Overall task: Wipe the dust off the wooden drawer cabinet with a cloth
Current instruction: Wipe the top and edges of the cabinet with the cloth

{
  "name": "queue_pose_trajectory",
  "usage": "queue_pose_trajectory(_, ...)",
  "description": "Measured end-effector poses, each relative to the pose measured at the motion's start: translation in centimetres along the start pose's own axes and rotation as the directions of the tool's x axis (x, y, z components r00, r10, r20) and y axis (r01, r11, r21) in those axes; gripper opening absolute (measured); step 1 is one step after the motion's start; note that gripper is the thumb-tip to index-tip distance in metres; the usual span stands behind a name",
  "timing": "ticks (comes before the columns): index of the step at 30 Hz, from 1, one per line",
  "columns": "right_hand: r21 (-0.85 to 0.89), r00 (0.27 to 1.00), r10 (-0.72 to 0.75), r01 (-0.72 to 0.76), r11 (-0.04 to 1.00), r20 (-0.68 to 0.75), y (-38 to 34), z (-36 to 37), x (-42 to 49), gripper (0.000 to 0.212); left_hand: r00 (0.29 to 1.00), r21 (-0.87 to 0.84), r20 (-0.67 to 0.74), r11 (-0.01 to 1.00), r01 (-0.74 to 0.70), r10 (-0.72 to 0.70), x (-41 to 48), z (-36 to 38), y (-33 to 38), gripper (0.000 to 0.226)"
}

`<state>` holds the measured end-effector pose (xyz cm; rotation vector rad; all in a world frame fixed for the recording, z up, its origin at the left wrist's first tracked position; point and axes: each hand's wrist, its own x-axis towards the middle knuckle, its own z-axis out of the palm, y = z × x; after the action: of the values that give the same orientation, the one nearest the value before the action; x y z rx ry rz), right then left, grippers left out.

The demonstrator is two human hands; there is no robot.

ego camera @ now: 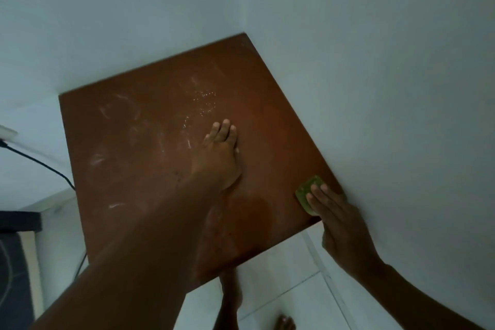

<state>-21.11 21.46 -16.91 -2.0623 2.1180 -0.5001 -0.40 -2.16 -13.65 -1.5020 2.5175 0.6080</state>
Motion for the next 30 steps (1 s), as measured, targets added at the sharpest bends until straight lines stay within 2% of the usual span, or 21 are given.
queue_pose_trajectory(2,0.040,1.000,-0.003,0.003,0.999,-0.010,-0.3,-0.9,-2.2,0.069,0.998,0.035,0.053,0.999,0.012,-0.014,-0.4,-0.6,0.4,0.062)
queue_pose_trajectory(5,0.085,0.998,-0.013,0.008,0.996,0.058,-1.3,-3.3,-2.1,0.085,0.996,0.088,0.090,0.996,-0.007,-0.001,-2.0,-1.2,0.2,0.061)
queue_pose_trajectory(8,0.177,1.000,-0.013,0.016,0.984,-0.020,-3.0,-5.3,3.4,0.063,0.995,0.122,0.084,0.990,-0.066,0.056,-3.1,-1.0,-1.8,0.062)
queue_pose_trajectory(10,0.267,0.996,0.067,-0.050,0.962,-0.052,-4.5,-5.9,9.9,0.052,0.994,0.088,0.089,0.994,-0.066,0.058,-2.5,-1.2,-3.9,0.064)
queue_pose_trajectory(13,0.333,0.987,0.158,-0.143,0.932,-0.020,-5.8,-4.7,21.6,0.058,0.996,0.081,0.063,0.994,-0.067,0.062,-1.1,-1.9,-6.1,0.071)
queue_pose_trajectory(18,0.231,0.987,0.132,-0.149,0.961,0.087,-7.1,0.1,37.9,0.069,0.998,-0.054,-0.014,0.997,-0.061,0.060,-1.3,-1.1,-5.9,0.063)
queue_pose_trajectory(21,0.145,0.988,0.039,-0.061,0.988,0.149,-7.1,3.0,43.1,0.056,0.995,-0.048,-0.054,0.995,-0.082,0.079,-1.3,-0.3,-6.2,0.063)
queue_pose_trajectory(23,-0.024,0.966,-0.037,0.045,0.999,0.257,-6.4,5.2,43.6,0.052,0.993,-0.056,-0.068,0.994,-0.095,0.091,-1.2,0.5,-6.5,0.062)
queue_pose_trajectory(25,-0.173,0.960,-0.071,0.121,0.977,0.271,-5.7,7.0,42.7,0.060,0.989,-0.057,-0.101,0.992,-0.111,0.105,-1.2,1.2,-6.8,0.061)
queue_pose_trajectory(30,-0.217,0.950,-0.105,0.173,0.961,0.294,-5.4,6.6,38.5,0.063,0.986,-0.027,-0.106,0.991,-0.130,0.126,-1.3,1.6,-7.1,0.061)
